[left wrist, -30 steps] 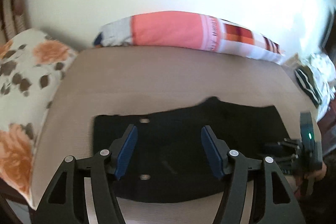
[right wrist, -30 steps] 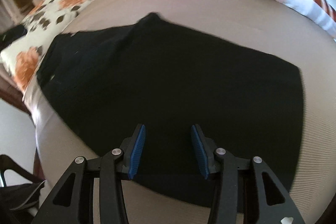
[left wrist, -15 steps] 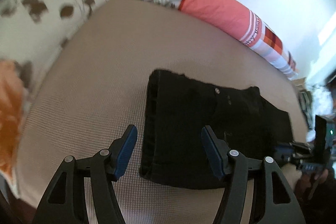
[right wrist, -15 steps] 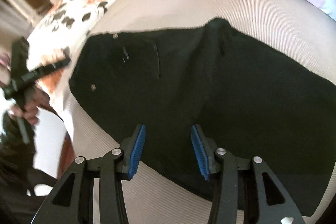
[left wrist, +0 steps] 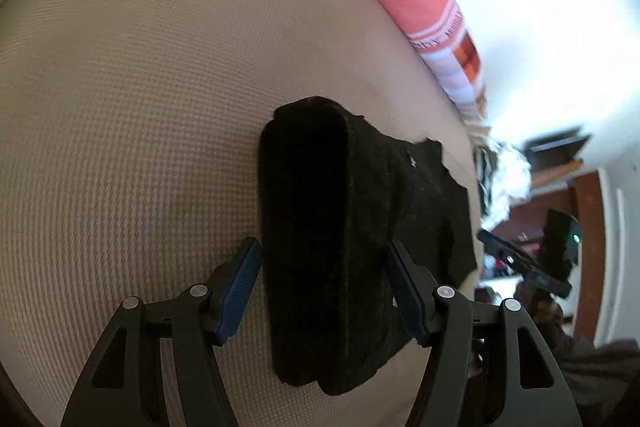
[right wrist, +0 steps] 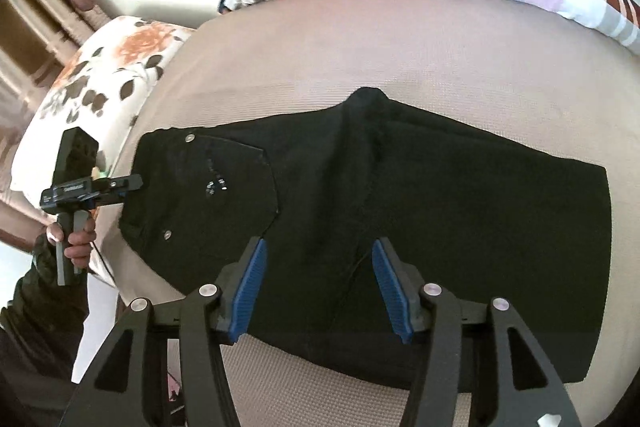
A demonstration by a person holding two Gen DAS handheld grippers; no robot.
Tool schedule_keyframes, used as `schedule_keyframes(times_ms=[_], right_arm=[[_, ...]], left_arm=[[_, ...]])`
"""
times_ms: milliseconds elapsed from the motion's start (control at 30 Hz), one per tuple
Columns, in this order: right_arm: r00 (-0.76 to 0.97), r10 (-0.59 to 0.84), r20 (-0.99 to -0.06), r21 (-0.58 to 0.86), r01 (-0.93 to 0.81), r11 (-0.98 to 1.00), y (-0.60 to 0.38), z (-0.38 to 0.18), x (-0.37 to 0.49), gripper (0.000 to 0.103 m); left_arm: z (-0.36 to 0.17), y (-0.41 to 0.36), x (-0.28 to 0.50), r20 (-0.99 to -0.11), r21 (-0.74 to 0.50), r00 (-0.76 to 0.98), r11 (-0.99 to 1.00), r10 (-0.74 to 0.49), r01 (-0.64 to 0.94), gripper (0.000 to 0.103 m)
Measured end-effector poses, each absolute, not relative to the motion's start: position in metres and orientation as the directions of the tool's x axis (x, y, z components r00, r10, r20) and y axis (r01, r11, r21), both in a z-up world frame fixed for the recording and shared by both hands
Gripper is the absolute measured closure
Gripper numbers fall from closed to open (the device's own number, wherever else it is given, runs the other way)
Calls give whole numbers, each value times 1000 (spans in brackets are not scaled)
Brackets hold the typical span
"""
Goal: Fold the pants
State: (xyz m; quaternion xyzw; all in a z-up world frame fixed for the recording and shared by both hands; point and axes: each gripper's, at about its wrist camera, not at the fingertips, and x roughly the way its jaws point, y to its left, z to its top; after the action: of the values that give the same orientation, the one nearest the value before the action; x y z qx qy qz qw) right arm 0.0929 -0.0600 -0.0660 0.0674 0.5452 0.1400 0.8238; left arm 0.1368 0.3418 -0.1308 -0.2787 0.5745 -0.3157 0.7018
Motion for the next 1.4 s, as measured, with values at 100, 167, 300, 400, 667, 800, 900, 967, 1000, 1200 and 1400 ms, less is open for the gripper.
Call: schedule_keyframes(times_ms=[100, 167, 300, 400, 667, 800, 900, 967, 1000, 1200, 1400], right_arm=[[354, 289, -889, 259, -130, 957, -59, -69, 99, 50], [355, 286, -890, 256, -129, 958, -54, -70, 104, 50], [364, 293, -884, 254, -150, 955, -39, -69, 112, 50], [364, 320, -875, 277, -165, 947, -31, -71, 112, 50], [407, 333, -851, 278, -189, 942, -38, -62, 98, 50], [469, 317, -824, 277, -154, 948, -66, -50, 89, 50], [510, 297, -807, 279, -114, 953, -97, -46, 80, 50], [530, 293, -796, 294, -84, 952, -120, -45, 75, 50], [540, 287, -791, 300, -67, 952, -133, -45, 71, 50], [596, 290, -749, 359, -4, 933, -193, -39, 56, 50], [643, 275, -714, 415, 73, 907, -240, -35, 42, 48]], left_arm=[[-135, 340, 146, -582, -793, 110, 592, -806, 142, 39], [-137, 338, 151, -553, -816, 94, 561, -828, 140, 39], [-135, 321, 157, -545, -816, 85, 551, -834, 174, 39], [-134, 310, 157, -551, -805, 121, 564, -825, 183, 40], [-127, 298, 137, -678, -678, 290, 727, -676, 108, 63], [-112, 289, 132, -735, -632, 296, 775, -610, 27, 70], [-94, 281, 127, -750, -630, 290, 775, -594, -42, 74], [-79, 273, 121, -738, -644, 309, 763, -599, -58, 77], [-70, 267, 117, -739, -642, 317, 765, -595, -60, 78], [-18, 216, 103, -718, -648, 366, 761, -591, -41, 79], [21, 146, 101, -677, -667, 408, 745, -612, 10, 79]])
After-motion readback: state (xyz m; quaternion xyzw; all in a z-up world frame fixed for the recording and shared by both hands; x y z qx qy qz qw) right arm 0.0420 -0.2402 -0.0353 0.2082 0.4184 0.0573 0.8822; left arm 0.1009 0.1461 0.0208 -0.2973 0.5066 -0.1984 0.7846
